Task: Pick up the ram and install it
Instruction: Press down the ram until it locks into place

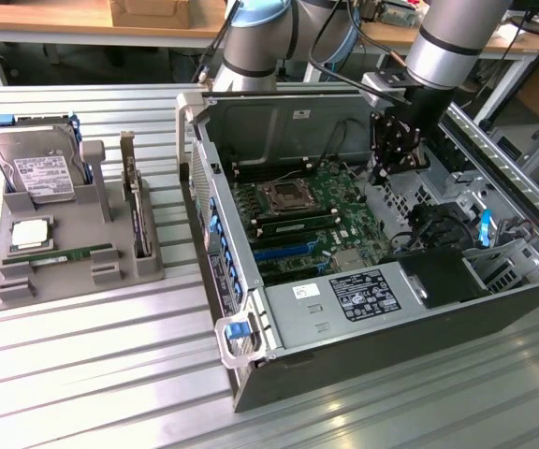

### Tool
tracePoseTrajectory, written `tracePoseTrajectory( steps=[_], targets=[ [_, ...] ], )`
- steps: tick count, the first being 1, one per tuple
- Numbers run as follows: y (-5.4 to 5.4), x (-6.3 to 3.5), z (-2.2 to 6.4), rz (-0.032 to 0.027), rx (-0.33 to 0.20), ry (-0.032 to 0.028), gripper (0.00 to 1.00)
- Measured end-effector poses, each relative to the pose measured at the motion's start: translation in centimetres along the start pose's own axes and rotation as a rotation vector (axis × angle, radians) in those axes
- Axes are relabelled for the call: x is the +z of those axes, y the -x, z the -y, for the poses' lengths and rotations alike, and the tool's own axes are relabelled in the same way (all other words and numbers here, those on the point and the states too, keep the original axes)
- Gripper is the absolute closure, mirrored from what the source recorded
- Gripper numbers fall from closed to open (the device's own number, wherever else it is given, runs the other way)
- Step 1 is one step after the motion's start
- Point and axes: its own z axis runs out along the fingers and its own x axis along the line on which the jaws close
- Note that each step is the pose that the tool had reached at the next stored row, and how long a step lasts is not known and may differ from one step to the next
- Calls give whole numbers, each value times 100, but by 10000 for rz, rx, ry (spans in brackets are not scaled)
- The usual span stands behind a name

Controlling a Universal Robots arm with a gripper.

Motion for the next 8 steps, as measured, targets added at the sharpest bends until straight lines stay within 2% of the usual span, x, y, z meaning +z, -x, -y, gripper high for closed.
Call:
tracePoseTrajectory(
  steps=[6, 8],
  targets=[
    [0, 0, 0, 0, 0, 0, 89],
    [0, 0, -30, -1, 0, 1, 89]
  ],
)
